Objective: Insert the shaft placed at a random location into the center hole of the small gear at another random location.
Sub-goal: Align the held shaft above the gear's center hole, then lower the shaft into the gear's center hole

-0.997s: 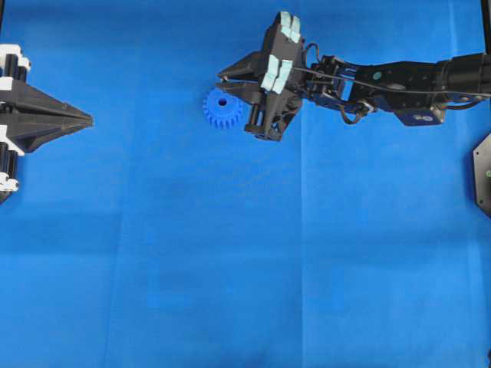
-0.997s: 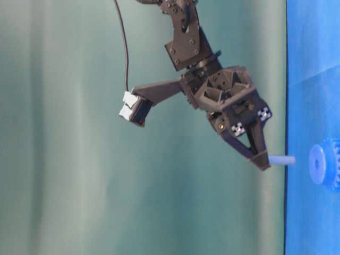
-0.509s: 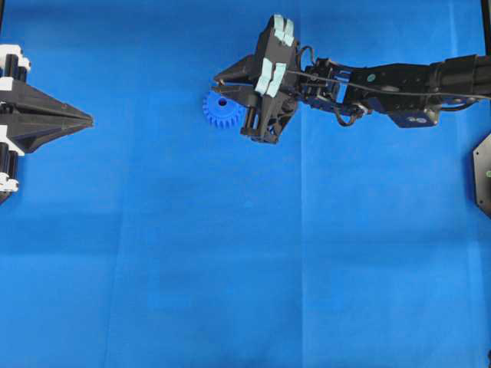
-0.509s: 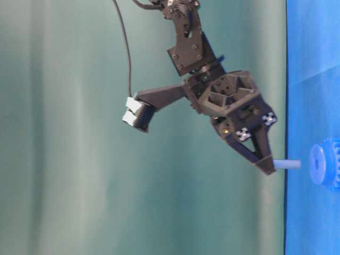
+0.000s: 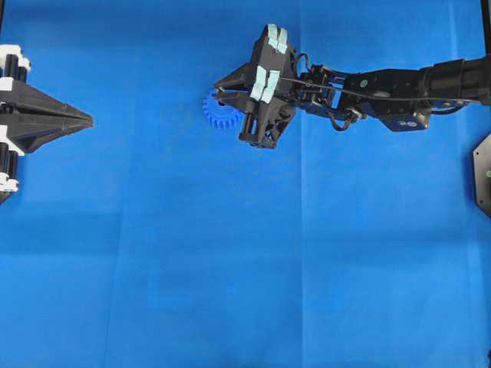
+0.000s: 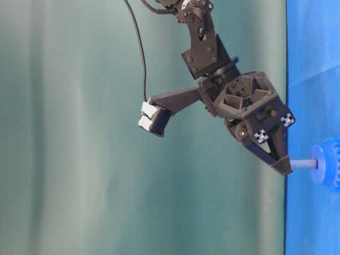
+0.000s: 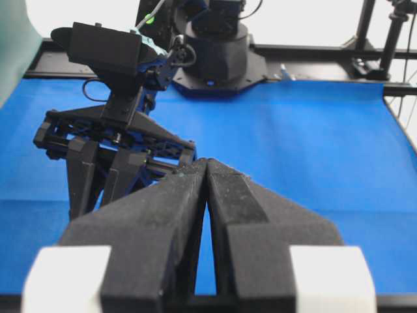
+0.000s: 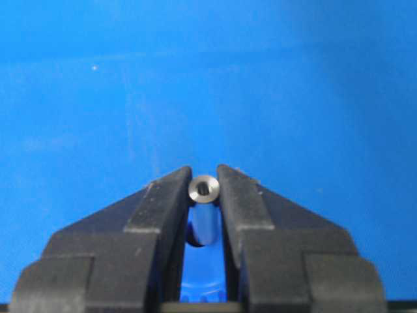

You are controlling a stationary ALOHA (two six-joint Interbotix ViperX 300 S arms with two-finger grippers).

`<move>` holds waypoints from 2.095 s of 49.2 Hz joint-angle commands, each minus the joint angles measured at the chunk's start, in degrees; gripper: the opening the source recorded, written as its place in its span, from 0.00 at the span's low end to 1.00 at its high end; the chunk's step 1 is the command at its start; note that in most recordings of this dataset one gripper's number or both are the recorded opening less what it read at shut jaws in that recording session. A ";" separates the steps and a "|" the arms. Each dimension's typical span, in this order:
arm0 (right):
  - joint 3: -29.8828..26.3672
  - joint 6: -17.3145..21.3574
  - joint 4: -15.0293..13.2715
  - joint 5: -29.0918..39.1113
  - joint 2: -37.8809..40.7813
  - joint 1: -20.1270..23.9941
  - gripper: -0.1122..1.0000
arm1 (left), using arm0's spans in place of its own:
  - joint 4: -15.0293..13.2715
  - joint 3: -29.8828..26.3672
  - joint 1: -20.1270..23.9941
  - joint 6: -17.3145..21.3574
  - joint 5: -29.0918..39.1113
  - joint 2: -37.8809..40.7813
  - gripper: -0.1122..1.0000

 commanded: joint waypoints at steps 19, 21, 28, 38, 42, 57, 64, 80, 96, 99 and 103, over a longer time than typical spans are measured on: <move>-1.32 -0.35 0.00 -0.09 -5.45 0.00 0.13 | 0.09 -0.62 0.09 -0.09 -0.26 0.26 0.10; -1.32 -0.35 0.00 0.00 -5.89 0.00 0.13 | 0.09 -0.62 0.09 -0.09 -0.26 0.26 0.10; -1.32 -0.35 0.00 0.88 -5.98 0.00 0.13 | 0.09 -0.62 0.09 -0.09 -0.26 0.26 0.10; -1.32 -0.26 0.18 1.14 -5.62 0.26 0.13 | 0.09 -0.53 0.09 -0.09 -0.26 0.26 0.10; -1.32 0.00 0.09 0.88 -4.75 0.35 0.13 | 0.09 -0.62 0.09 -0.09 -0.26 0.26 0.10; -1.67 0.18 1.32 -0.53 -0.70 0.44 0.13 | 0.09 -0.62 0.09 -0.09 -0.26 0.26 0.10; -1.67 0.09 1.32 -0.97 0.44 0.53 0.13 | 0.09 -0.62 0.09 -0.09 -0.18 0.26 0.10; -1.67 0.18 1.32 -1.41 1.93 0.53 0.13 | 0.09 -0.53 0.09 -0.09 -0.26 0.26 0.10; -1.67 0.18 1.32 -1.32 3.08 0.53 0.13 | 0.09 -0.62 0.09 -0.09 -0.26 0.26 0.10; -1.67 0.09 1.32 -1.32 3.16 0.44 0.13 | 0.09 -0.53 0.09 -0.09 -0.26 0.26 0.10; -1.67 0.09 1.32 -1.41 3.16 0.44 0.13 | 0.09 -0.62 0.09 -0.09 -0.26 0.26 0.10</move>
